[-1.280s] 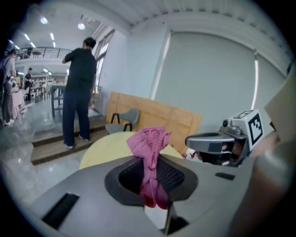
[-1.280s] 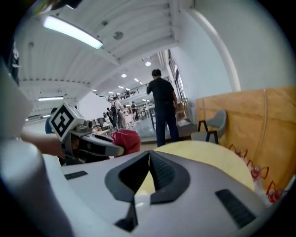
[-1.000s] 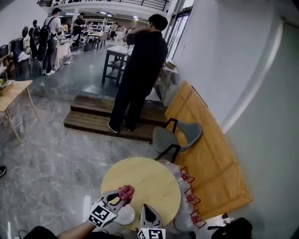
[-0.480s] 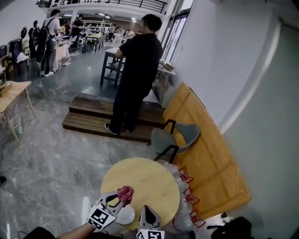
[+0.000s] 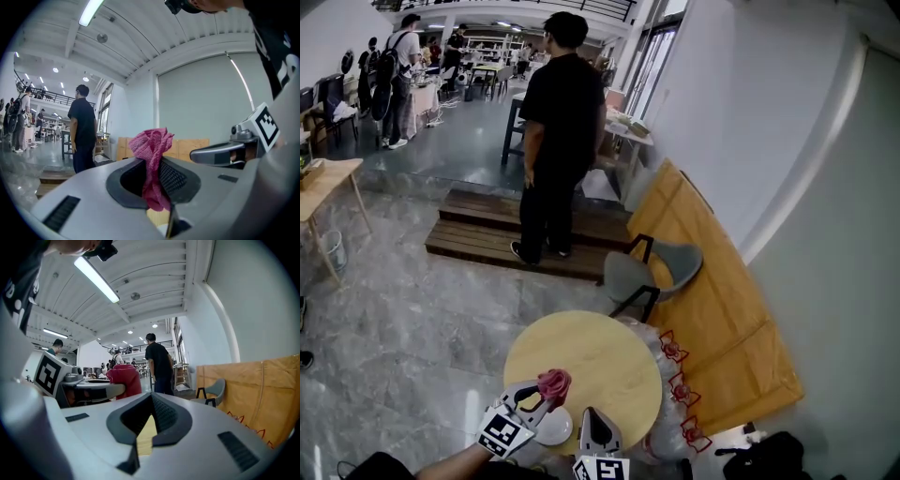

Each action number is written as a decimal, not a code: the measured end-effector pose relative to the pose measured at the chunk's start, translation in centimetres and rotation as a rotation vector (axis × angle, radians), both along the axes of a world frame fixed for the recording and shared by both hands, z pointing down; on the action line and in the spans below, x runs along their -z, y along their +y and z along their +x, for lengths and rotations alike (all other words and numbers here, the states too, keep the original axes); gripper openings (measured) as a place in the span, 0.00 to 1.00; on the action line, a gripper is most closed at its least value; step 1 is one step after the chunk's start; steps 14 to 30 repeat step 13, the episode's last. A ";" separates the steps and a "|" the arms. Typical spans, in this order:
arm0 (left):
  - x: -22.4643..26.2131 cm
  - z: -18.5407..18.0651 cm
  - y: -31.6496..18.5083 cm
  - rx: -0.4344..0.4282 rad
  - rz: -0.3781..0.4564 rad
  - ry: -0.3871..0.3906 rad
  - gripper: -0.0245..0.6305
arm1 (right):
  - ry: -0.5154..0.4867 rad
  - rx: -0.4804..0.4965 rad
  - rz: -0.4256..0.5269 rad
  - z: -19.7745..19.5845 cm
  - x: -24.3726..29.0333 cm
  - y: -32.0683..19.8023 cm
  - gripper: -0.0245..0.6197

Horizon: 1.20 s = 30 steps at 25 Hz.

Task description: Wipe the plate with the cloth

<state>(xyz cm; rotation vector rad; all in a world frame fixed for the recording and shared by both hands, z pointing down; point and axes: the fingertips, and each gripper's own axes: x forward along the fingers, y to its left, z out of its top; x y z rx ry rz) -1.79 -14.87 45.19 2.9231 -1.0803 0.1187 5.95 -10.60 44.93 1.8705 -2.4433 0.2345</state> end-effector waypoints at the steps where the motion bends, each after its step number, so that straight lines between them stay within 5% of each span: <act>1: 0.0 0.0 0.0 -0.001 0.001 0.000 0.14 | 0.000 -0.002 0.002 0.0 0.1 0.1 0.07; 30: 0.0 -0.4 -0.4 0.013 0.017 -0.004 0.14 | 0.000 0.018 0.035 -1.0 -0.3 -0.9 0.07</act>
